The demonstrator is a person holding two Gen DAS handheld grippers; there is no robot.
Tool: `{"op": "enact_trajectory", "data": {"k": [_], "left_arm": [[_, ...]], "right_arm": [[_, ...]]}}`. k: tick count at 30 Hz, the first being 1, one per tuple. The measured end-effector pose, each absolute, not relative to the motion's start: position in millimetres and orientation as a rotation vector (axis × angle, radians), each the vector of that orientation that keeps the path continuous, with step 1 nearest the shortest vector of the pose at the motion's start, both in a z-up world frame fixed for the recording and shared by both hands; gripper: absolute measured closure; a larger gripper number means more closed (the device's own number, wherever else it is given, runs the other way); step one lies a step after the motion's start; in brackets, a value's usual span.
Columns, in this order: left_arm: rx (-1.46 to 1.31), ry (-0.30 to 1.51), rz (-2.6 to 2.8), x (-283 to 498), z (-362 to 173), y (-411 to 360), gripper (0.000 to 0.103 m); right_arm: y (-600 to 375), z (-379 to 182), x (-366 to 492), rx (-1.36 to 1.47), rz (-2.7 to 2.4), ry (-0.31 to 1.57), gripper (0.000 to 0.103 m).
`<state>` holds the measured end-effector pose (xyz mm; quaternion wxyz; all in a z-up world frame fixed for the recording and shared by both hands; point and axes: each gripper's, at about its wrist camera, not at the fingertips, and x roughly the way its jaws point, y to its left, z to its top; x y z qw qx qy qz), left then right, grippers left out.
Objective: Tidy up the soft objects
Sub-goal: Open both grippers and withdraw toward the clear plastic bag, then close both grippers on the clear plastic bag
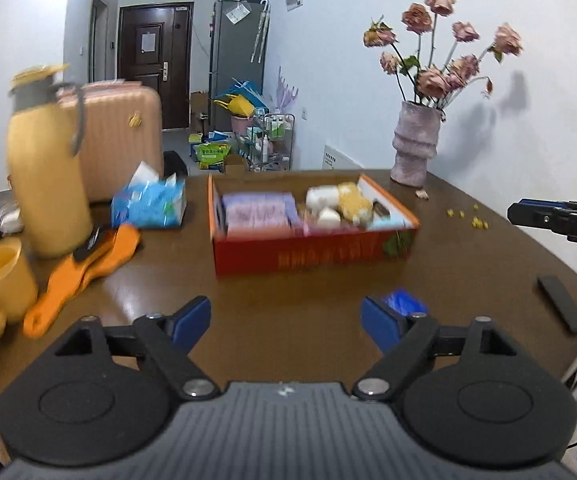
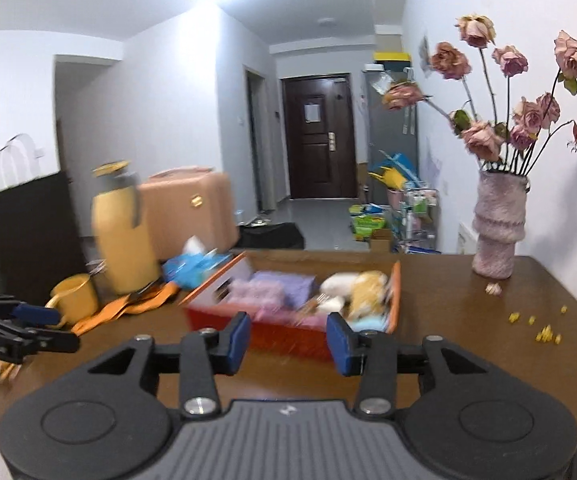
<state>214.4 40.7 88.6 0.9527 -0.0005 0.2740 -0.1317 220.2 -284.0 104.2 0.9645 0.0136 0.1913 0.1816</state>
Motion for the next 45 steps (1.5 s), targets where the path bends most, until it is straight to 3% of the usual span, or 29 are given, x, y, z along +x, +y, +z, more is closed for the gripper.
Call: {"op": "enact_trajectory", "data": {"k": [2, 10, 19, 27, 32, 34, 36, 39, 41, 45], "left_arm": [[0.002, 0.552, -0.269, 182, 69, 47, 0.016], [-0.039, 0.448, -0.201, 69, 23, 80, 0.015], [-0.126, 0.433, -0.116, 87, 17, 112, 0.024], [-0.297, 0.499, -0.222, 134, -12, 121, 0.039], [-0.327, 0.554, -0.295, 168, -24, 122, 0.04], [-0.336, 0.586, -0.322, 182, -30, 123, 0.043], [-0.356, 0.615, -0.356, 194, -34, 125, 0.058], [-0.398, 0.653, -0.424, 209, -40, 126, 0.077], [-0.415, 0.662, -0.451, 214, -40, 125, 0.078], [-0.395, 0.653, -0.47, 218, -42, 116, 0.08]], "right_arm": [[-276, 87, 192, 0.036, 0.385, 0.392, 0.051], [-246, 28, 88, 0.077, 0.412, 0.428, 0.047], [-206, 10, 90, 0.147, 0.502, 0.443, 0.047], [-152, -7, 159, 0.2, 0.593, 0.523, 0.047], [-127, -22, 208, 0.252, 0.608, 0.592, 0.048], [-120, -29, 224, 0.284, 0.627, 0.632, 0.058], [-113, -37, 239, 0.308, 0.642, 0.693, 0.075], [-112, -45, 249, 0.348, 0.654, 0.726, 0.09], [-110, -47, 252, 0.313, 0.621, 0.736, 0.097], [-114, -52, 254, 0.31, 0.603, 0.759, 0.099]]}}
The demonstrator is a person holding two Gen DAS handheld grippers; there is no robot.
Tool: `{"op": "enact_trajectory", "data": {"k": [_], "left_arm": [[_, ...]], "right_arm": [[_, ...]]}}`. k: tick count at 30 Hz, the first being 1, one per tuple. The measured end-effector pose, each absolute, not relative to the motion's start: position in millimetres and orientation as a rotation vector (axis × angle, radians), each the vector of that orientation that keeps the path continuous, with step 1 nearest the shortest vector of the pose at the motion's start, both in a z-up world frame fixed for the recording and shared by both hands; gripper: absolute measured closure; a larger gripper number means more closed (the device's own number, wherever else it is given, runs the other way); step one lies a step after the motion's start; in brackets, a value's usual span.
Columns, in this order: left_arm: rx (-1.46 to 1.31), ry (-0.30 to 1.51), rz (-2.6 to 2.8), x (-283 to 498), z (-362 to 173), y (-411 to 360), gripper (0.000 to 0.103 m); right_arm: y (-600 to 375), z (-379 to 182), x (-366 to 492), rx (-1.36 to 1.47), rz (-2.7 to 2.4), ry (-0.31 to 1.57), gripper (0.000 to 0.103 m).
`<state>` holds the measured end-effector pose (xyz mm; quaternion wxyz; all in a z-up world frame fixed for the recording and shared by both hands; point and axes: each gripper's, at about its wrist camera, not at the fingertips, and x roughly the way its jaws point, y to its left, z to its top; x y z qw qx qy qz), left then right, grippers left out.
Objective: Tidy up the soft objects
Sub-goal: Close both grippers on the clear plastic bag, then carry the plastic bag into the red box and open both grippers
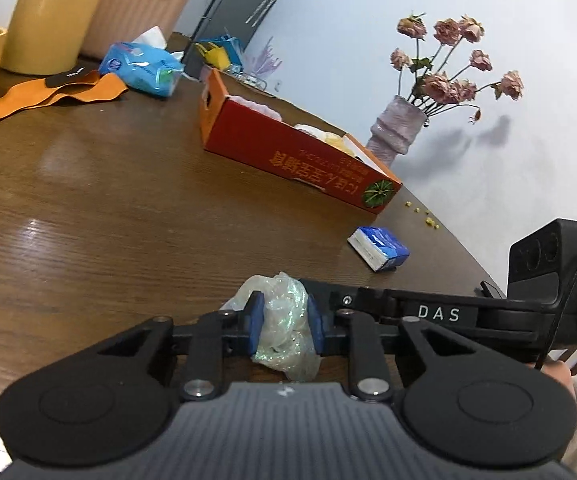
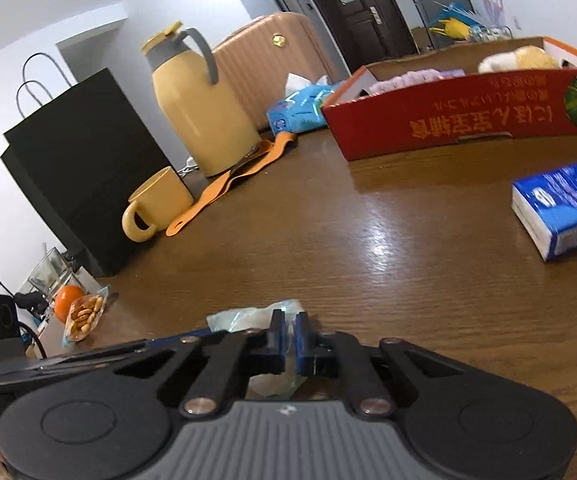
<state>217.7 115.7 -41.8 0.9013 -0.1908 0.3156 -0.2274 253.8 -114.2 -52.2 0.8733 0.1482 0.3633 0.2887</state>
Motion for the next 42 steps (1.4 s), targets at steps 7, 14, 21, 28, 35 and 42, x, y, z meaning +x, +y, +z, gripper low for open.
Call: {"op": "enact_trajectory", "data": {"k": [7, 14, 21, 28, 35, 42], "left_arm": [[-0.366, 0.613, -0.514, 213, -17, 99, 0.089], [-0.339, 0.545, -0.605, 237, 19, 62, 0.092], [-0.234, 0.467, -0.662, 348, 77, 13, 0.093], [-0.156, 0.609, -0.589, 507, 68, -33, 0.093], [-0.007, 0.793, -0.392, 575, 5, -48, 0.092], [-0.008, 0.778, -0.365, 571, 6, -35, 0.074]], "right_arm": [[-133, -37, 243, 0.318, 0.588, 0.693, 0.1], [-180, -2, 243, 0.349, 0.551, 0.568, 0.1], [-216, 61, 328, 0.258, 0.486, 0.419, 0.1], [-230, 65, 487, 0.228, 0.397, 0.514, 0.1], [-205, -6, 575, 0.157, 0.326, 0.716, 0.098], [-203, -8, 576, 0.177, 0.339, 0.728, 0.074]]}}
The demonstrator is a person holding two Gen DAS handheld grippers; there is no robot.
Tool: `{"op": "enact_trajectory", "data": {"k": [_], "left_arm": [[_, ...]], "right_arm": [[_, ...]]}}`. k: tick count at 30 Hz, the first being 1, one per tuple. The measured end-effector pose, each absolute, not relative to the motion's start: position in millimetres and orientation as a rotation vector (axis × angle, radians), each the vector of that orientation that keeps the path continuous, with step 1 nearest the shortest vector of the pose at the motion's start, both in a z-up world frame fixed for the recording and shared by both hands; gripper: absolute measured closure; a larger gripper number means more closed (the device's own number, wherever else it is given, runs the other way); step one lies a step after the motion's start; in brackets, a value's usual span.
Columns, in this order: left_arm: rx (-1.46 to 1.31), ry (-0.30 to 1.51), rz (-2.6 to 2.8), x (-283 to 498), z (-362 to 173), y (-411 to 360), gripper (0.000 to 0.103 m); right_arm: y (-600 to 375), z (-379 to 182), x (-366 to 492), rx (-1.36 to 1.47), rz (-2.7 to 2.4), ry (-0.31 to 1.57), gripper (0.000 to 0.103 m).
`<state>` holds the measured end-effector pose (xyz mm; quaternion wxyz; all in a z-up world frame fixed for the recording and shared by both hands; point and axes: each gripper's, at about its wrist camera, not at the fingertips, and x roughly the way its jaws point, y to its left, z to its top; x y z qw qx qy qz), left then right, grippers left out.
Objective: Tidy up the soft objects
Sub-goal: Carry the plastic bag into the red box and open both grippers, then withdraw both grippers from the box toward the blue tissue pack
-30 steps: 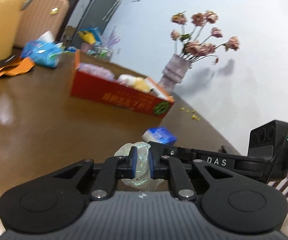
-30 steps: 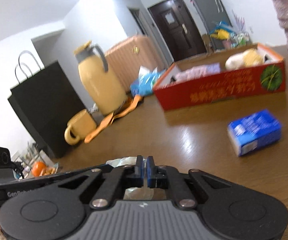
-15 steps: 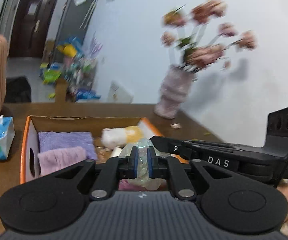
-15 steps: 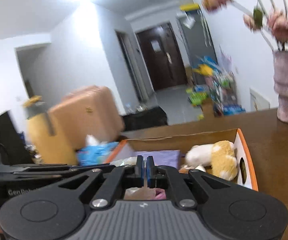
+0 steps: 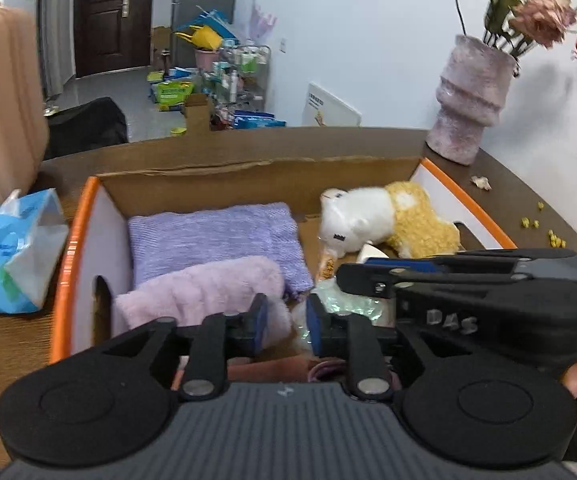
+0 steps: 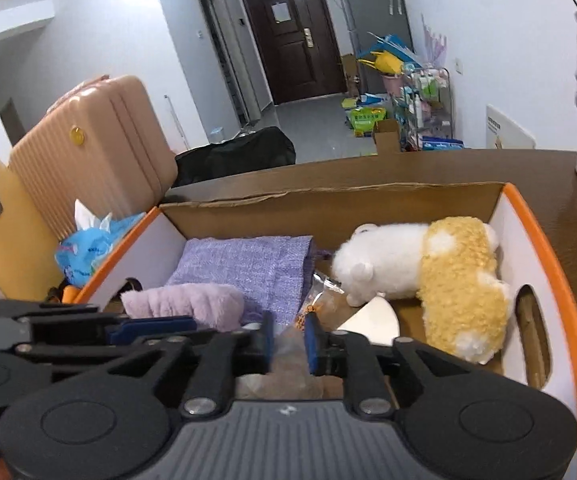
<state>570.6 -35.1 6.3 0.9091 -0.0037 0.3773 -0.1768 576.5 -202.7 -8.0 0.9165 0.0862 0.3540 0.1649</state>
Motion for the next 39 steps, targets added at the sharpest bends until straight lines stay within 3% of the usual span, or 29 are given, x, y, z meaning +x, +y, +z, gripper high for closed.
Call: {"op": "enact_trajectory", "data": {"k": [2, 8, 10, 12, 18, 27, 35, 39], "left_arm": [[-0.022, 0.762, -0.364, 561, 20, -28, 0.068], [0.003, 0.618, -0.352, 499, 82, -13, 0.06], [0.019, 0.577, -0.335, 467, 98, -5, 0.057], [0.019, 0.533, -0.332, 435, 109, 2, 0.046], [0.017, 0.452, -0.318, 353, 124, 10, 0.036], [-0.099, 0.428, -0.273, 232, 84, 25, 0.024], [-0.098, 0.477, -0.198, 142, 46, 28, 0.024], [-0.079, 0.472, -0.175, 104, 40, 36, 0.015]], "right_arm": [[-212, 5, 569, 0.194, 0.343, 0.707, 0.063], [-243, 76, 504, 0.111, 0.285, 0.57, 0.062], [-250, 94, 475, 0.075, 0.298, 0.533, 0.057], [-256, 107, 446, 0.04, 0.32, 0.498, 0.047], [-271, 125, 363, -0.013, 0.341, 0.423, 0.045], [-287, 97, 241, 0.078, 0.343, 0.352, 0.039], [-293, 52, 142, 0.258, 0.384, 0.33, 0.035], [-290, 43, 103, 0.233, 0.358, 0.337, 0.03]]}}
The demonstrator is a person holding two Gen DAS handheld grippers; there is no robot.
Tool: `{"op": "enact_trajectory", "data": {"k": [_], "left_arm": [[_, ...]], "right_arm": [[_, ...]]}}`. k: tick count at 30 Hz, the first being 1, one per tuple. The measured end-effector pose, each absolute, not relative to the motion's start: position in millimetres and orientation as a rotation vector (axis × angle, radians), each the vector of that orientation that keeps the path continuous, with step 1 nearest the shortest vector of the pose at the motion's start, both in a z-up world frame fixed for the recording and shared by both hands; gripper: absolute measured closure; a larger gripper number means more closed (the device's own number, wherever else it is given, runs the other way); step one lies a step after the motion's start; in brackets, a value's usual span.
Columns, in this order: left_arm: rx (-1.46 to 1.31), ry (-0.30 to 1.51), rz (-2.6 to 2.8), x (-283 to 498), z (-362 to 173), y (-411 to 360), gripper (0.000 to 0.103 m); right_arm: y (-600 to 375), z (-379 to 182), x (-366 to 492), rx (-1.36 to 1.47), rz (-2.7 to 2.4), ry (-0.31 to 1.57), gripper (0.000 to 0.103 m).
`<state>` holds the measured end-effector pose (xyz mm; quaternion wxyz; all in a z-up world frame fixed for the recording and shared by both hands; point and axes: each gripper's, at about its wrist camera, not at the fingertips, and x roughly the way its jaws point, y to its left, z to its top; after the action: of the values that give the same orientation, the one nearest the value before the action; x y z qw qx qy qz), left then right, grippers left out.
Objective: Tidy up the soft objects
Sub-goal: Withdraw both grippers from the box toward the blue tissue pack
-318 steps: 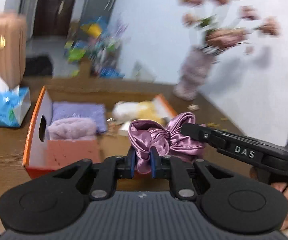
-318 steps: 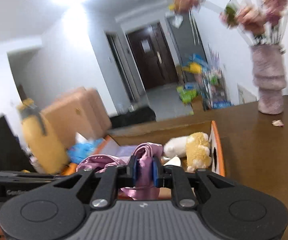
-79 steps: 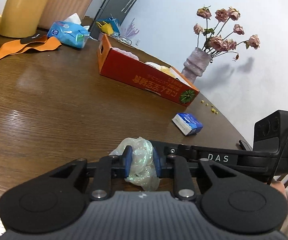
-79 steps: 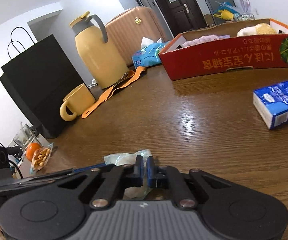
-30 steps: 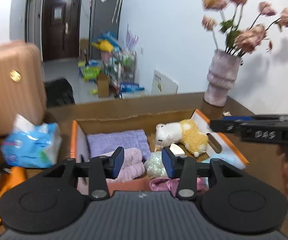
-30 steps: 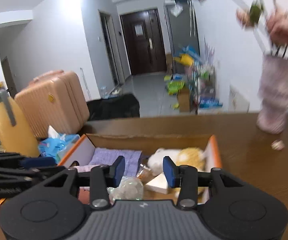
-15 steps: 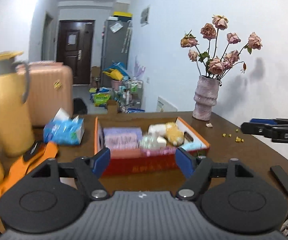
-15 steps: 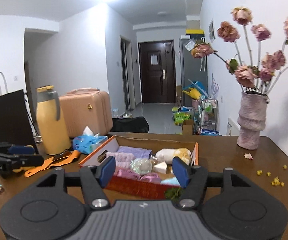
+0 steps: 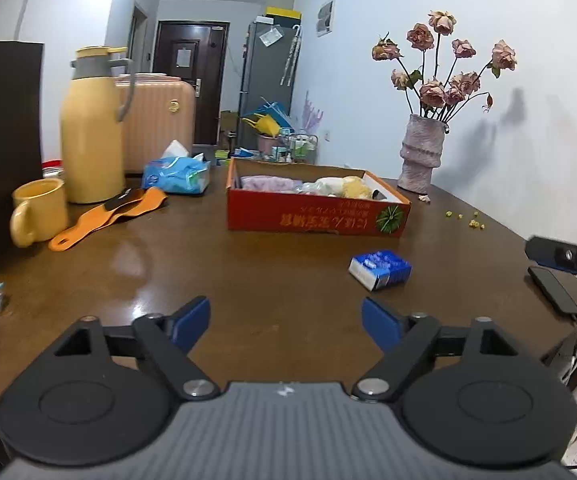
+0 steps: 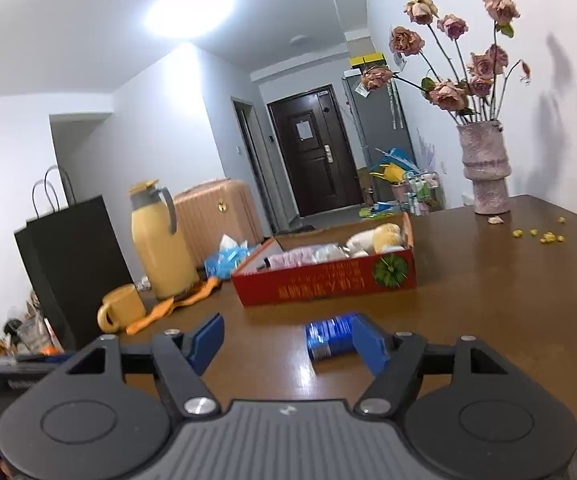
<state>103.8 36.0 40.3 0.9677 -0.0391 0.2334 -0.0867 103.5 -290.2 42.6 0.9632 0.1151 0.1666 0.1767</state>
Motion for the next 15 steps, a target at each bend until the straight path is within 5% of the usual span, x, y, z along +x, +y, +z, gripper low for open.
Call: {"op": "enact_trajectory", "data": {"k": [15], "left_arm": [[-0.049, 0.582, -0.243, 124, 9, -6, 0.012]], "right_arm": [[-293, 1, 102, 0.271, 0.325, 0.432, 0.025]]}}
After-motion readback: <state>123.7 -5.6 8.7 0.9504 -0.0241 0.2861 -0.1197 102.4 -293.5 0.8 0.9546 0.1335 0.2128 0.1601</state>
